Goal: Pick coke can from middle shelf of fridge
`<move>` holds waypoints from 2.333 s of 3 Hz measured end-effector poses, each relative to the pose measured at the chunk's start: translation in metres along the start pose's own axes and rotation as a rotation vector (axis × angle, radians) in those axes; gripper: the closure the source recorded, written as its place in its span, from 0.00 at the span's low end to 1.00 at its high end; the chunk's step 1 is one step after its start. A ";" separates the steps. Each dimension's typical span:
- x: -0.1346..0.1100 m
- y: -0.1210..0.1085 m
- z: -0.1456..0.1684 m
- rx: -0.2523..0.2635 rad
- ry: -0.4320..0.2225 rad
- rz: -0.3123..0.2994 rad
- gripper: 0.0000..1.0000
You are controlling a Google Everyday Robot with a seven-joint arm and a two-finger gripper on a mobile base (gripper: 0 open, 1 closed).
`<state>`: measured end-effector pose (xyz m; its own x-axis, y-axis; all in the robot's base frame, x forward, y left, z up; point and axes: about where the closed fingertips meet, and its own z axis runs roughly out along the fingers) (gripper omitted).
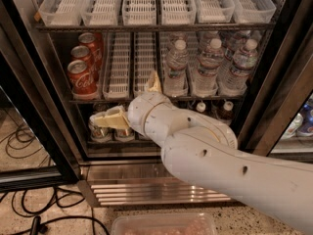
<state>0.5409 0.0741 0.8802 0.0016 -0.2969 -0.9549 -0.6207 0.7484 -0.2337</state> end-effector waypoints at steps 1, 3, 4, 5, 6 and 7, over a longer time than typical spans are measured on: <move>0.005 0.010 0.028 0.012 -0.029 -0.005 0.10; 0.003 0.030 0.060 0.003 -0.050 -0.038 0.13; 0.001 0.036 0.056 0.021 -0.078 0.005 0.32; 0.002 0.047 0.068 0.018 -0.119 0.041 0.46; -0.001 0.059 0.083 0.009 -0.153 0.062 0.45; -0.003 0.070 0.097 0.005 -0.168 0.070 0.33</move>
Offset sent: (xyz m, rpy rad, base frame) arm 0.0512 0.1008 -0.0447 0.0035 -0.0649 0.0225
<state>0.5739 0.1851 0.8491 0.0891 -0.1410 -0.9860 -0.6204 0.7666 -0.1656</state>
